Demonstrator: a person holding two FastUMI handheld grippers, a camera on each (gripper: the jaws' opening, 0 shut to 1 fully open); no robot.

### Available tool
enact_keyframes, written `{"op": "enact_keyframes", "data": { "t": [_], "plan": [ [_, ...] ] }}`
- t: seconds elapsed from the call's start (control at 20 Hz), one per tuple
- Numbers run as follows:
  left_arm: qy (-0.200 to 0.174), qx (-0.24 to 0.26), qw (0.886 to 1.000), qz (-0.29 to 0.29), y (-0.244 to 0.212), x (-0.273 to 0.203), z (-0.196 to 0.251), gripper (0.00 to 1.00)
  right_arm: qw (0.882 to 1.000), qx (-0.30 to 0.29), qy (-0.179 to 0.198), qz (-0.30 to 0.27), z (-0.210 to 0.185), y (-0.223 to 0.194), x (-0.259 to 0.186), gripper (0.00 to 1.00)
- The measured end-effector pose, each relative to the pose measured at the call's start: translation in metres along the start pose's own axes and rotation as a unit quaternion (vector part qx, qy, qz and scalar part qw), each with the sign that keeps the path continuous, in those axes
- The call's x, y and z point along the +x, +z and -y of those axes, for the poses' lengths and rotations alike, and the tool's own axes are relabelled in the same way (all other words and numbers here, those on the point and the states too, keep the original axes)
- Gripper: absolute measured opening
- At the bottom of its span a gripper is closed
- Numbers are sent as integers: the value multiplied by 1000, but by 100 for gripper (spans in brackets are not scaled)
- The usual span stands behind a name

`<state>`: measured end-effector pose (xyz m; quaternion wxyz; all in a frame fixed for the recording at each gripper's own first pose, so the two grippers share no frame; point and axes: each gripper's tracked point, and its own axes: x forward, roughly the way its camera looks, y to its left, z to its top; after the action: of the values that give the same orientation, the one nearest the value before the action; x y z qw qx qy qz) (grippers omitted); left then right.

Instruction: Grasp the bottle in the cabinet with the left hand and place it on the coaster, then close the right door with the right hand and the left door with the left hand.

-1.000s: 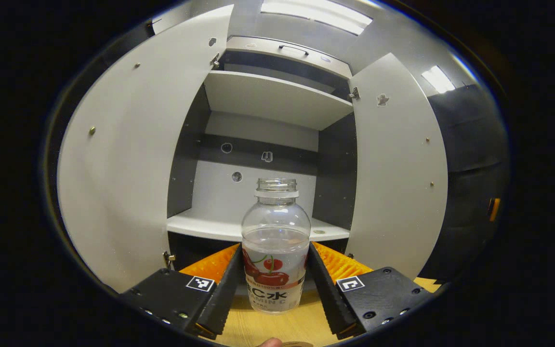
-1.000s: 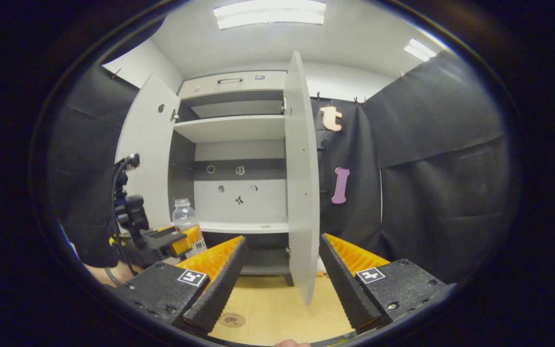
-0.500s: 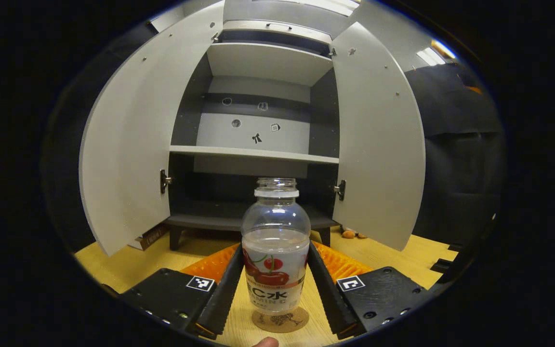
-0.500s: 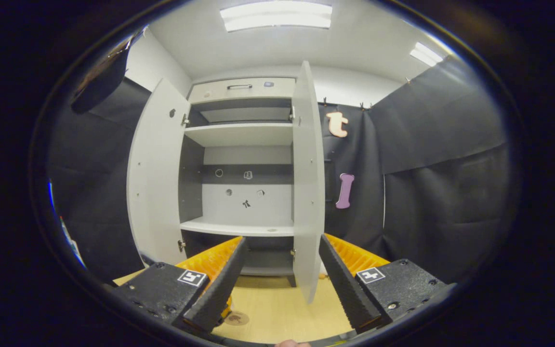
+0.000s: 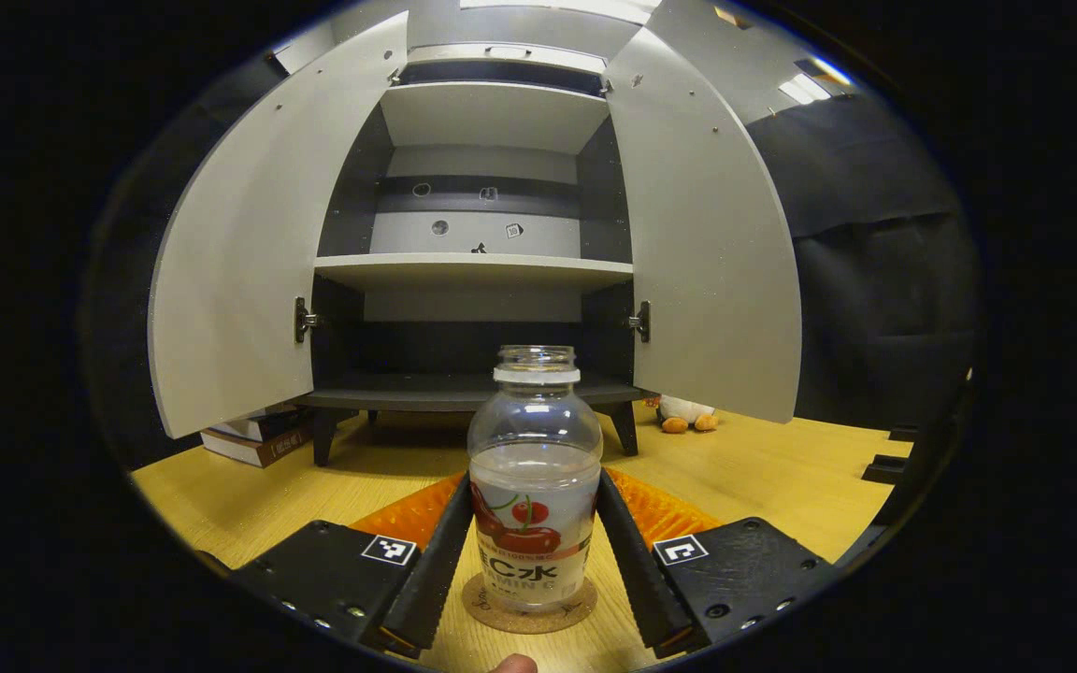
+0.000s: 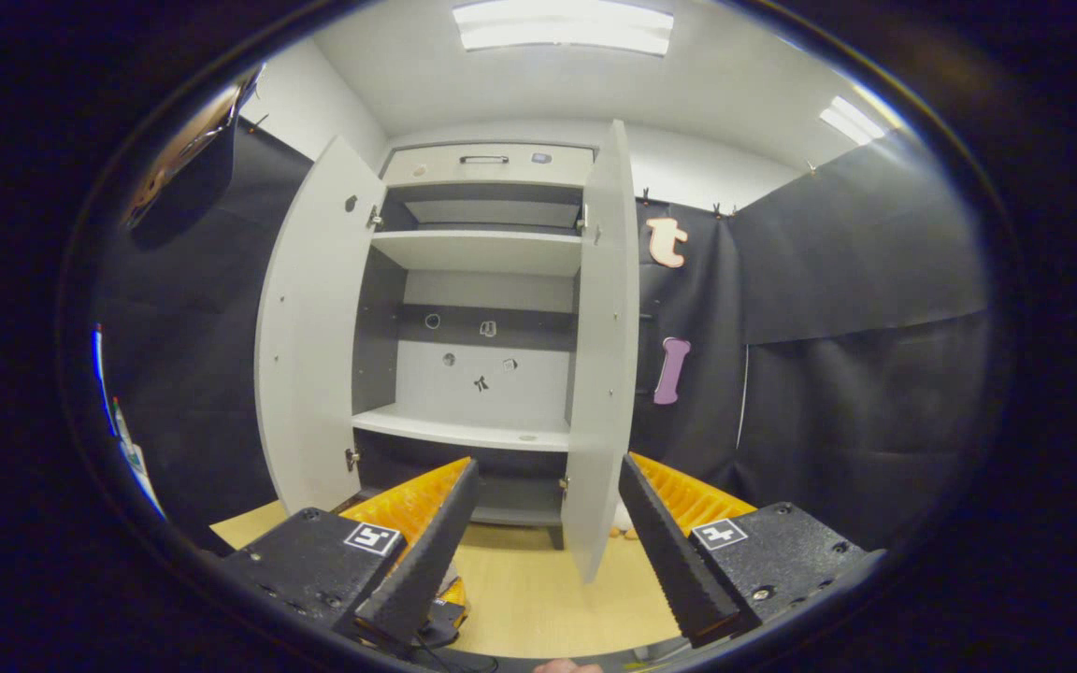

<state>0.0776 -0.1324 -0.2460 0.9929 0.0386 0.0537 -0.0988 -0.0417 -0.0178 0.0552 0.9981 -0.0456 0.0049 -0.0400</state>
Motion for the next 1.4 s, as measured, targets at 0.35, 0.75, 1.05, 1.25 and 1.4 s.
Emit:
{"op": "enact_keyframes", "data": {
  "t": [0.35, 0.75, 1.05, 1.25, 1.4],
  "plan": [
    [-13, 20, 1000, -10, -6, 0, 4, 80, 1000, 22, 7, -9, 1, -11, 5, 98],
    [-13, 16, 1000, -7, 1, -3, -4, 87, 999, 27, 13, -31, -1, -27, 6, 99],
    [-9, 8, 1000, 17, 26, -7, -11, 96, 999, 25, 16, -32, -5, -30, 3, 99],
    [-20, -8, 999, 41, 60, -22, -12, 96, 999, 28, 17, -33, -5, -32, 4, 98],
    [-50, -42, 997, 40, 94, -38, -6, 96, 999, 35, 23, -27, -8, -33, 5, 98]
  ]
}}
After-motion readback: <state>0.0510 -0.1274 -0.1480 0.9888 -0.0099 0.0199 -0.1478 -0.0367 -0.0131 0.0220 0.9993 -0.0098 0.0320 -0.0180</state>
